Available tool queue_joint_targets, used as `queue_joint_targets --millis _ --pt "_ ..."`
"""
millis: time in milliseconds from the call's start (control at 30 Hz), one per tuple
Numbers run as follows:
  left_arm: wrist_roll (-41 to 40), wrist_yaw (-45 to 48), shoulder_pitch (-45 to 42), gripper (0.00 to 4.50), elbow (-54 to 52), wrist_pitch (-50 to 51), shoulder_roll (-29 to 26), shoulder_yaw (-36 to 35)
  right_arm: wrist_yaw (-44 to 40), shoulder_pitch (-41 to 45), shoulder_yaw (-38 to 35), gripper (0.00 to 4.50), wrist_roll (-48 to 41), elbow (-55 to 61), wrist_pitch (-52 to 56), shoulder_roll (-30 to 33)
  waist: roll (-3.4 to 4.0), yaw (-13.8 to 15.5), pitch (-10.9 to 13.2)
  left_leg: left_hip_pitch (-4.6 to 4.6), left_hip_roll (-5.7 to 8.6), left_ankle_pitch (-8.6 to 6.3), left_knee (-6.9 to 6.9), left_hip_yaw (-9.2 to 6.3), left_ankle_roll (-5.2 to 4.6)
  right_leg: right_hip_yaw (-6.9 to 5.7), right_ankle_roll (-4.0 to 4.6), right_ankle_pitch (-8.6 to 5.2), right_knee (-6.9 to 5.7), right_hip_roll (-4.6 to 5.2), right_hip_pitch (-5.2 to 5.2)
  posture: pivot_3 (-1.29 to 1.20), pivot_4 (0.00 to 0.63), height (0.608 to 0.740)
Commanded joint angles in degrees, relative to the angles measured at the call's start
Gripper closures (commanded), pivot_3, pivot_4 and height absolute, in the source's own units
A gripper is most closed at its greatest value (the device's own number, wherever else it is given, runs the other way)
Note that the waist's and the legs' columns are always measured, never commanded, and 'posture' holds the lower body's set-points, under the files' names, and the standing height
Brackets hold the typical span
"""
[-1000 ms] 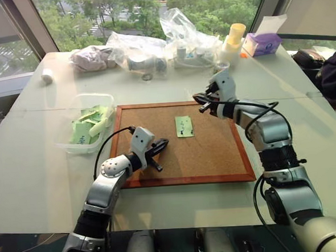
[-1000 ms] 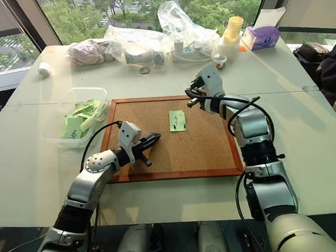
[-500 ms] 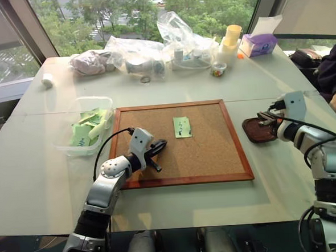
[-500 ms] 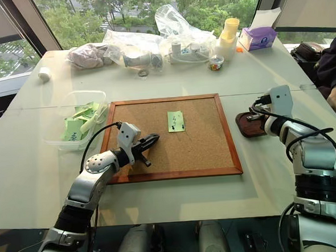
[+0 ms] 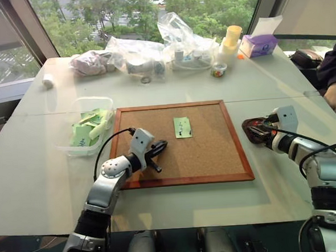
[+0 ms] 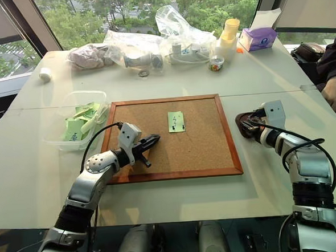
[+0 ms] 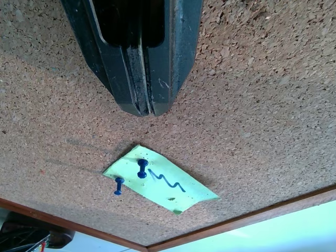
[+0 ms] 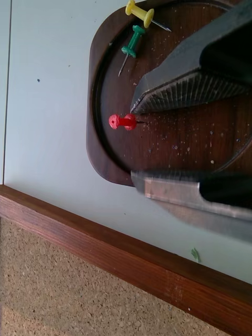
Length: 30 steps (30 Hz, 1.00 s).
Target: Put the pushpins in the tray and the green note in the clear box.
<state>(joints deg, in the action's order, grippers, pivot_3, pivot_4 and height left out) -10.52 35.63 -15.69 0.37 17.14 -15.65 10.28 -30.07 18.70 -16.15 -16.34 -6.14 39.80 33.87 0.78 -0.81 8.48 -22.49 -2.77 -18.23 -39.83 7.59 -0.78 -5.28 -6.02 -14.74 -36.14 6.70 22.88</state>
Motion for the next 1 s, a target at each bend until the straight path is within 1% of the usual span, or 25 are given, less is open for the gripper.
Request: queue_joint_targets --millis 33,67,100,233,367,533,700,800,1000 --pt "0.96 0.22 2.04 4.5 2.22 1.5 -0.45 1.03 0.01 0.76 -1.16 0.55 -1.27 3.17 0.27 1.1 0.0 0.01 0.0 0.0 -0.01 -0.03 0.01 0.0 -0.05 0.0 0.0 0.0 0.0 0.0 0.01 0.0 0.15 0.74" --pt "0.95 0.23 2.07 4.5 2.17 1.53 -0.44 1.03 -0.14 0.78 -1.32 0.07 -1.57 3.86 0.4 1.29 0.0 0.02 0.0 0.0 -0.01 -0.04 0.02 0.0 -0.08 0.0 0.01 0.0 0.0 0.0 0.01 0.0 0.15 0.74" --pt "0.96 0.25 2.08 4.5 2.13 1.52 -0.45 1.06 -0.41 0.81 -1.45 0.03 -2.08 4.82 0.77 1.46 0.0 0.01 0.0 0.0 -0.02 -0.05 0.02 0.0 -0.08 0.0 0.01 0.0 0.0 0.0 0.01 0.0 0.15 0.74" --pt "0.92 0.24 2.02 4.5 2.14 1.58 -0.41 1.04 -1.02 1.85 -1.75 0.03 -4.86 10.08 3.5 1.85 0.0 0.01 0.0 0.0 -0.02 -0.1 0.03 0.0 -0.17 0.0 0.0 0.0 0.01 0.02 0.02 0.0 0.15 0.74" --pt "0.93 0.21 1.99 4.5 2.18 1.6 -0.37 1.03 -1.73 2.81 -0.44 0.03 -7.18 14.77 6.34 2.05 0.0 0.03 0.0 0.0 -0.04 -0.13 0.04 -0.01 -0.21 0.0 0.01 0.0 0.01 0.03 0.03 0.0 0.15 0.74" --pt "0.77 0.18 1.5 4.5 2.38 1.77 -0.53 0.51 -3.06 4.53 5.54 0.03 -10.14 20.97 9.89 -0.75 0.0 0.02 0.0 -0.01 -0.04 -0.17 0.05 -0.01 -0.29 0.01 0.01 -0.01 0.03 0.06 0.05 0.0 0.15 0.74" --pt "0.72 0.14 1.49 4.5 2.21 1.84 -0.6 0.21 -2.66 6.43 12.66 0.03 -8.1 20.15 8.24 -4.03 -0.01 0.03 0.01 -0.03 -0.03 -0.19 0.06 -0.01 -0.32 0.0 0.01 -0.01 0.03 0.06 0.08 0.0 0.15 0.74" --pt "0.74 -0.1 1.81 4.5 1.63 1.93 -0.67 0.1 -2.22 8.5 16.56 0.03 -6.13 17.41 6.37 -6.26 -0.01 0.01 0.01 -0.05 -0.01 -0.21 0.06 0.02 -0.35 0.0 0.01 -0.01 0.04 0.09 0.1 0.0 0.15 0.74" --pt "0.82 -0.65 3.18 4.5 0.03 2.18 -1.02 -0.04 -2.44 9.58 21.83 0.03 -1.48 11.67 2.2 -7.55 -0.02 -0.11 0.01 -0.05 -0.01 -0.15 0.07 0.05 -0.26 0.0 0.01 -0.01 0.05 0.08 0.11 0.0 0.15 0.74"
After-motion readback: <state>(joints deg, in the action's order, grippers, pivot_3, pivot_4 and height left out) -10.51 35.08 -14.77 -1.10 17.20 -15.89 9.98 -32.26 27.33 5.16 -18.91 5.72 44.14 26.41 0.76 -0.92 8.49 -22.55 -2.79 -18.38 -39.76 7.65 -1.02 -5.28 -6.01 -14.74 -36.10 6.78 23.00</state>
